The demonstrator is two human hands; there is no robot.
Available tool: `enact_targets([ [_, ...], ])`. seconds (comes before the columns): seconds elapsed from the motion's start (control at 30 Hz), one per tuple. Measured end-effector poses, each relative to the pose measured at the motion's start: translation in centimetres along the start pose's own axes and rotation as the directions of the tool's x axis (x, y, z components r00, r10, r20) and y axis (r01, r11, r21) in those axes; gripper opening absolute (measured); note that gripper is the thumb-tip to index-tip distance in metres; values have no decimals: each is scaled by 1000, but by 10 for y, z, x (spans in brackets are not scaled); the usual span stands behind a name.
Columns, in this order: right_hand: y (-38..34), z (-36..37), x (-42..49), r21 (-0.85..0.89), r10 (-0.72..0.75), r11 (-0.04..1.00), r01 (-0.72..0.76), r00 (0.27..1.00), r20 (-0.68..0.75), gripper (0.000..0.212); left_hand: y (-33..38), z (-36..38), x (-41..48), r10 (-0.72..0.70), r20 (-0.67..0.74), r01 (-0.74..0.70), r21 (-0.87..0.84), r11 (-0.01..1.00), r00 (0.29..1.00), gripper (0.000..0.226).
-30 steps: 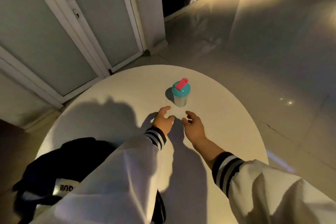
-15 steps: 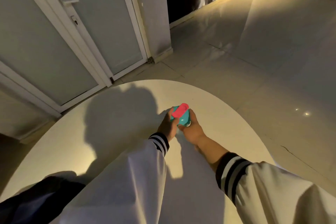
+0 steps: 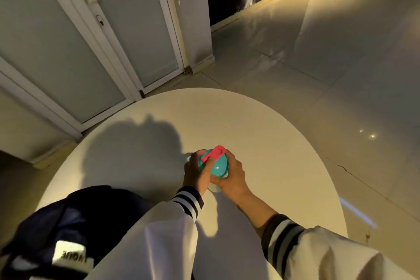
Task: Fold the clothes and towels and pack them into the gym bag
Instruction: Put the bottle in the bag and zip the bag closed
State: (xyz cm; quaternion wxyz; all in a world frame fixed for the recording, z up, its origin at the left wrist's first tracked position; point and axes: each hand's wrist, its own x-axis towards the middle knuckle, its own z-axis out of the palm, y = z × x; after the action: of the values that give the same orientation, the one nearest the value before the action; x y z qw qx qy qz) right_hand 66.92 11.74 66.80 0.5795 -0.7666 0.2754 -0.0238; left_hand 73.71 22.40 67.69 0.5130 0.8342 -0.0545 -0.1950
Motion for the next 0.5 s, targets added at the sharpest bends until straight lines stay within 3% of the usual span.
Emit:
enact_targets([
  [0.2,-21,26,-115,-1,-54,999,54,998,-12,77,-5,-56,-109,4,-9,-5,-52,999,1000,29],
  [0.37,-23,51,-200,-4,15,1000,-15,999,-34,86,-30,-102,-187,-16,71,8,115,993,997,28],
  [0.5,-13,62,-243,108,66,993,-55,993,-100,92,-67,-129,-233,72,10,-72,258,964,997,24],
])
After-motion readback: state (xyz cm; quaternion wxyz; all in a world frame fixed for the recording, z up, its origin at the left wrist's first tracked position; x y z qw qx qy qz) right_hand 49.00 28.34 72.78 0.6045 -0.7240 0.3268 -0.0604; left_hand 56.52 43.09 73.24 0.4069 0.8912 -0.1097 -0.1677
